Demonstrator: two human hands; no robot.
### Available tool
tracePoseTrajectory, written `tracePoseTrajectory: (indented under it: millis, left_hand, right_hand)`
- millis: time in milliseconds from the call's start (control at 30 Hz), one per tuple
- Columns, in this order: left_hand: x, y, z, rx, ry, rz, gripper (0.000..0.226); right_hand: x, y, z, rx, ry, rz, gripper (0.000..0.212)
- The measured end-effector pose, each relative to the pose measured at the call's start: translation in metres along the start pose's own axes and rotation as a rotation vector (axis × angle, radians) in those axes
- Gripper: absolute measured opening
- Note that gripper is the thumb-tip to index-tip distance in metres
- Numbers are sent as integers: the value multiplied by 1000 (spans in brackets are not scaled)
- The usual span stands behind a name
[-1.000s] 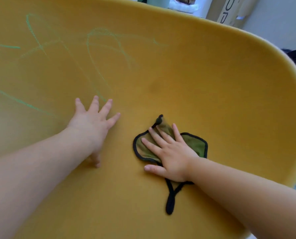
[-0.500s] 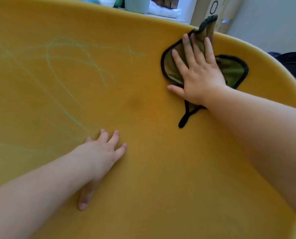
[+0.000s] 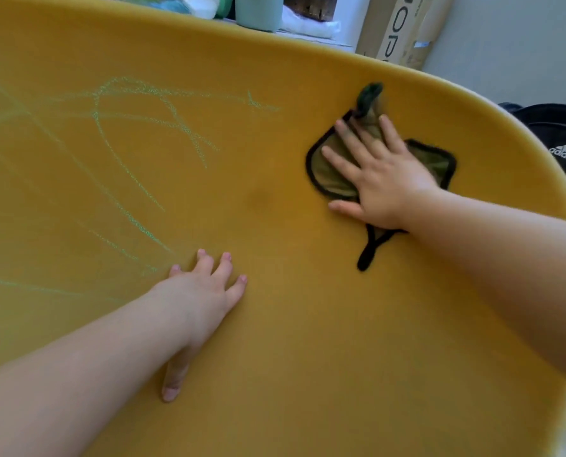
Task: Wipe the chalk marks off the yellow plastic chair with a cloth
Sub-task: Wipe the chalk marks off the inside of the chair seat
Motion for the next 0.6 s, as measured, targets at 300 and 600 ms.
tracePoseTrajectory:
  millis: [300,600]
  left_hand:
    - [1,2,2,-16,-18,-20,170]
    - [-13,-6,-5,-38,-107,-22,159]
  right_hand:
    - [-55,6,69,261,131,301,105]
    - [-202,-48,140,562,-229,636,89]
Point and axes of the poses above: each hand's wrist, its own x-axis towards the middle knuckle, its own y-axis out of the palm, z = x × y, the point moved 5 cm from there along x, towards the middle knuckle, and after that the axes turned 2 degrees about y, right-handed, at the moved point
